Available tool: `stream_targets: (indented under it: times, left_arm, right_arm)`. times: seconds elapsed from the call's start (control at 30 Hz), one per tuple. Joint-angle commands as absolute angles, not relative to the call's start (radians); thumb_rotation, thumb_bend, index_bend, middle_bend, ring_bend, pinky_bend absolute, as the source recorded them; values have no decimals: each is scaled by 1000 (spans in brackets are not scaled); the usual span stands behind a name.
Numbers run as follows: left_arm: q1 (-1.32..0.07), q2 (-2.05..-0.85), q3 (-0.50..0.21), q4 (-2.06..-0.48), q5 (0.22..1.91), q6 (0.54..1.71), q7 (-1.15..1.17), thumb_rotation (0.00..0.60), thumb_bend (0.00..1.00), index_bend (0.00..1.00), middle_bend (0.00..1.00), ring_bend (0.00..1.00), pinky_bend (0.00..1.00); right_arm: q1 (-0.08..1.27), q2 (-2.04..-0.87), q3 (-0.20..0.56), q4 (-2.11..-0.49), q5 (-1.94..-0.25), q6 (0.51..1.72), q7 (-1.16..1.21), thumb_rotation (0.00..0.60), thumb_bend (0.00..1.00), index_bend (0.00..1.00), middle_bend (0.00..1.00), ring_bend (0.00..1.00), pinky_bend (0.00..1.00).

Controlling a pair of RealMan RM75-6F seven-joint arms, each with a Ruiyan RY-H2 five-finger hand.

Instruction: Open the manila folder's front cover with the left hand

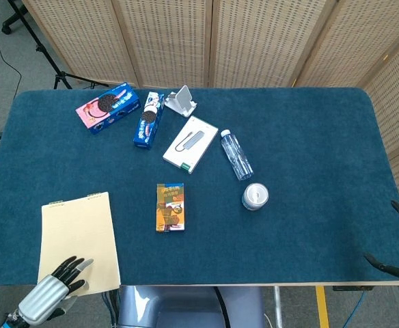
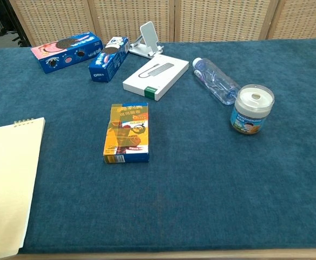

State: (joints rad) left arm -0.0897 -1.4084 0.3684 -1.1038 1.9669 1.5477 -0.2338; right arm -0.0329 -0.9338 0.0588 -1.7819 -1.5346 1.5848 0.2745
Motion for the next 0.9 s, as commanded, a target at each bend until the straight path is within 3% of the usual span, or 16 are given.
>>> stream_targets:
  times: [0.03,0.3,0.57,0.73,0.9]
  left_arm:
    - [-105,-1379,374,-1147,1983,1577,-282,600,565,781,0,0,0]
    - [-174,-1257,262,-1344,1913,1628,-314,600,565,784,0,0,0]
    - [-295,-1141,64,-1543,1678,1485,-256,600,565,784,0,0,0]
    - [-376,-1159,-68,-1520,1509,1370,-153,600,565,784,0,0,0]
    - [-454,-1270,-189,-1367,1340,1290,-34,600,565,785,0,0,0]
  right_arm:
    - [-33,-934,59,-1781,-1533,1585,274,600,0,33,0,0,0]
    - [-33,-936,57,-1782,-1538,1584,269,600,0,33,0,0,0]
    - [-31,-937,58,-1781,-1532,1579,267,600,0,33,0,0,0]
    - [-29,-937,59,-1781,-1530,1575,267,600,0,33,0,0,0]
    - [-24,-942,59,-1779,-1527,1565,255,600,0,33,0,0,0]
